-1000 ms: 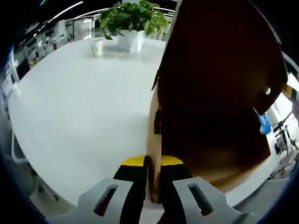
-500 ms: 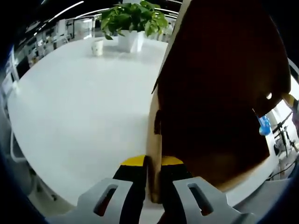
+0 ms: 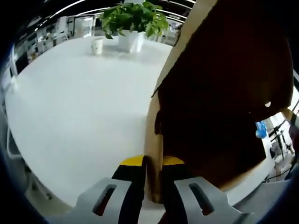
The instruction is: Operate the shoe box by opening the lid, removing the specified soft item, and placing it in the target area until the item is outside and the box remains undamaged.
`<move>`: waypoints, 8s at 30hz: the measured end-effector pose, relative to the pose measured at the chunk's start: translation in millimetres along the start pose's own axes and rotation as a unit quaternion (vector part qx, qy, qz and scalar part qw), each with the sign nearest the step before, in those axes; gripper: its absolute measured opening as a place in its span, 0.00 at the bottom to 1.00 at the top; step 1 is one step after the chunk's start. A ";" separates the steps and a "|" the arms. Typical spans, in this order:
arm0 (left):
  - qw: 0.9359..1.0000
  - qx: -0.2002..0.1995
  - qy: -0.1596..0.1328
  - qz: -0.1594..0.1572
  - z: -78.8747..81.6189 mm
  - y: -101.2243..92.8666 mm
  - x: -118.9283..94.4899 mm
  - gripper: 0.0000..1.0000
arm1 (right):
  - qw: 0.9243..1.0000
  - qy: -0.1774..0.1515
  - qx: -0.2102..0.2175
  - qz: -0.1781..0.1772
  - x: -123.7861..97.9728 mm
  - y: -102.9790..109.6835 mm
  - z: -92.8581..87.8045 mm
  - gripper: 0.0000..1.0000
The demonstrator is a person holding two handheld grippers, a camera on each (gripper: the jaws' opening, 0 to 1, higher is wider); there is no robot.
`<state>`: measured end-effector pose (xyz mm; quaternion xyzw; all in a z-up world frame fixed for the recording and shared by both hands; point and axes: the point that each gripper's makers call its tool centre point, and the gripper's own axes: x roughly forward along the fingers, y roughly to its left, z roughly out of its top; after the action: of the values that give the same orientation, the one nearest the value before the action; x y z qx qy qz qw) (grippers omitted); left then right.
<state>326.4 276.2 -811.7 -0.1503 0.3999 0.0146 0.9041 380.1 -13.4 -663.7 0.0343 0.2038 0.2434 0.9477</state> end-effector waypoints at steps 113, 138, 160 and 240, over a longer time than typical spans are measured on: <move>0.989 0.137 -0.052 -0.027 5.2 1.7 -73.9 0.07 | 0.983 0.099 0.146 0.042 -18.2 20.9 -106.5 0.00; 0.988 0.137 -0.056 -0.039 -2.6 -4.3 -90.5 0.07 | 0.981 0.113 0.154 0.042 -17.6 21.3 -116.1 0.00; 0.993 0.102 -0.038 -0.039 -12.8 3.9 -92.5 0.06 | 0.979 0.135 0.150 0.041 -19.2 19.8 -126.4 0.00; 0.992 0.005 -0.028 -0.120 79.9 -101.8 40.4 0.32 | 0.966 0.115 0.230 -0.016 59.6 -90.7 -77.3 0.19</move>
<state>426.2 197.9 -763.9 -0.1925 0.3532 -0.0920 0.9109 437.1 -67.5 -771.3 0.2201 0.3629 0.1769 0.8880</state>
